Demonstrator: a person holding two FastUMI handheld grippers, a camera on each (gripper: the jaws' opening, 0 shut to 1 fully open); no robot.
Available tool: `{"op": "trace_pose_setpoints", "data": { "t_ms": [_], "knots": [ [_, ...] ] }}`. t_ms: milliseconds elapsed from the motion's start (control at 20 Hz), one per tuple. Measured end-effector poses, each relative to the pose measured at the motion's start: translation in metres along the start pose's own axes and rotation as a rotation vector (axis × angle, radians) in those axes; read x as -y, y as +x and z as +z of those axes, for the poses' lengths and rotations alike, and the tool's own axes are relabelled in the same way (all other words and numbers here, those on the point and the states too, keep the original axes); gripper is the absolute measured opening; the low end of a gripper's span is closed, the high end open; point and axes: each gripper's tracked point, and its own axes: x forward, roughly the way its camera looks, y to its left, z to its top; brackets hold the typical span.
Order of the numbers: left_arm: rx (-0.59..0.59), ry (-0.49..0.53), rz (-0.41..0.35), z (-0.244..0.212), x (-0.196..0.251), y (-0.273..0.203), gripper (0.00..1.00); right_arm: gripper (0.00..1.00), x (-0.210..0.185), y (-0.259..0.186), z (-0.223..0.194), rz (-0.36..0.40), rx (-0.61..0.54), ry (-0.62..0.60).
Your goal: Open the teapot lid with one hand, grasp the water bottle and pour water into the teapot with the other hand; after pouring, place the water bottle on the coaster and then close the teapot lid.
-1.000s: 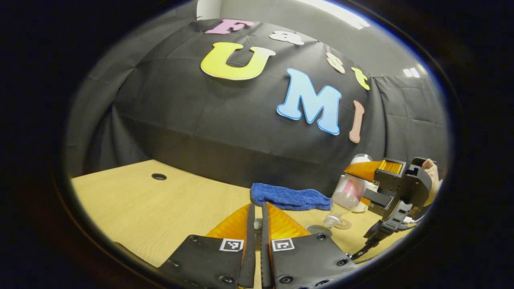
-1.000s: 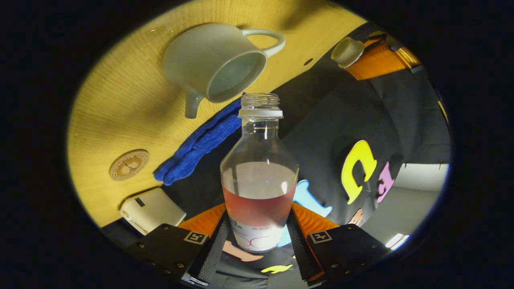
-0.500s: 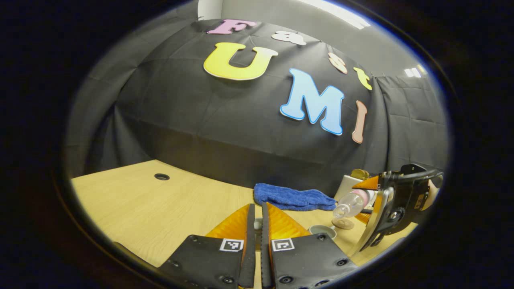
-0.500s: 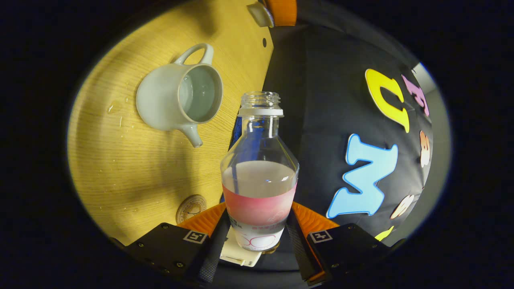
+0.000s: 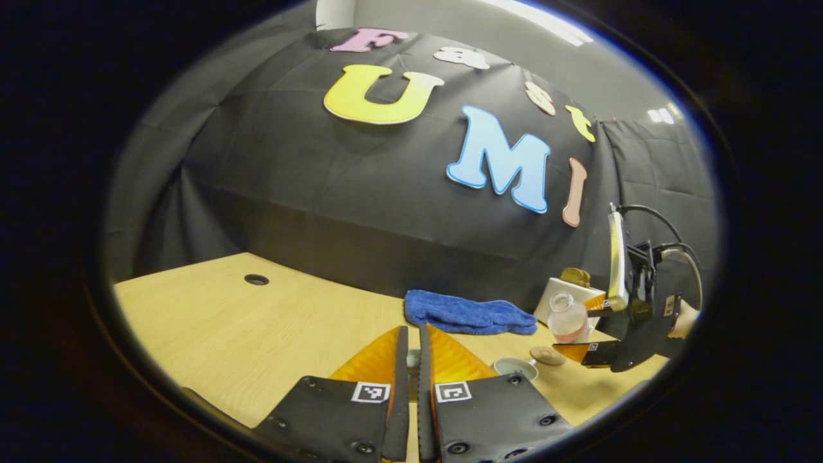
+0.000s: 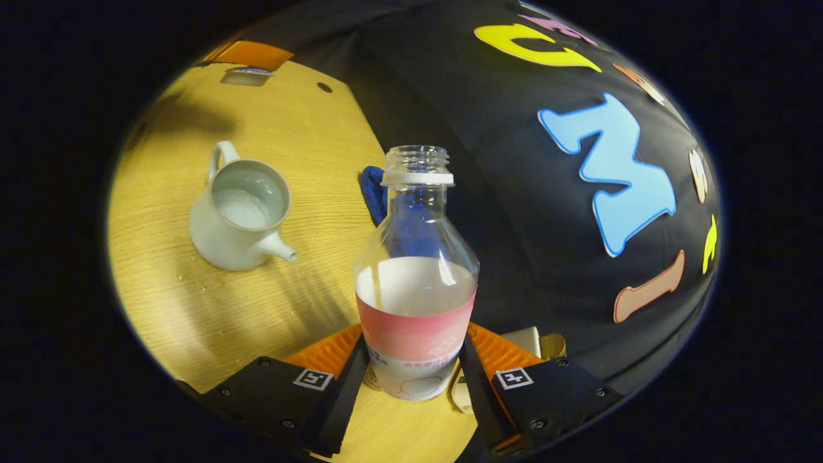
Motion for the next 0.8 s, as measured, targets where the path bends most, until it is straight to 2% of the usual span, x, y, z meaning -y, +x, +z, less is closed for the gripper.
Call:
{"op": "trace_pose_setpoints", "data": {
  "t_ms": [150,350,650,800],
  "knots": [
    [-0.001,-0.001,-0.004,0.001,0.001,0.001,0.12,0.77,0.002,0.009,-0.011,0.009,-0.001,0.140],
    [-0.004,-0.002,-0.001,-0.001,0.000,0.001,0.12,0.77,0.008,0.015,-0.018,0.021,0.051,0.408],
    [-0.011,-0.002,-0.006,-0.004,0.002,0.001,0.12,0.77,0.022,0.033,-0.020,0.052,0.100,0.720],
    [-0.010,-0.001,-0.005,-0.003,0.002,0.001,0.12,0.77,0.025,0.040,-0.022,0.052,0.122,0.805]
  ]
}}
